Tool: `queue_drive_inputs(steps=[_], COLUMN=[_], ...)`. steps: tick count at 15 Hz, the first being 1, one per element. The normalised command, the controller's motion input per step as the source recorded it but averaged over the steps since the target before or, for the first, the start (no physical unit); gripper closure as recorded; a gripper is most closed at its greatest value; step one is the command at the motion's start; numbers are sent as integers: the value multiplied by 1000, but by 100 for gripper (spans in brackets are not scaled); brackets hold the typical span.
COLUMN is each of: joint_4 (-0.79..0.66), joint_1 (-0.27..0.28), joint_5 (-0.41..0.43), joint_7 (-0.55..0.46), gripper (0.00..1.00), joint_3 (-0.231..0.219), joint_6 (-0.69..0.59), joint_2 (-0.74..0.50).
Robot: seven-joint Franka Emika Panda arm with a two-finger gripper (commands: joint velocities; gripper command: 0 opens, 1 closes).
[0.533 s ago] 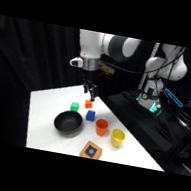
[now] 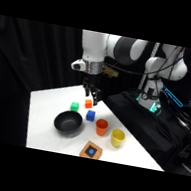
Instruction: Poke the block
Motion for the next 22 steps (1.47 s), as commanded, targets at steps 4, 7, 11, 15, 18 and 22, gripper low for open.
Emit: queue_drive_inputs(steps=[4,7,11,15,18,22], joint_4=[126,236,339,339,273,161], joint_1=[131,123,96,76,63,84], joint_5=[-127,-141,-183,-173,-148,-104], joint_7=[165,145,161,109,52,42], gripper=[0,0,43,76,97,98], joint_3=[110,94,39,-8,-45,-49], joint_6=[80,144,183,132,126,129], joint_2=[46,183,321,343,296,217])
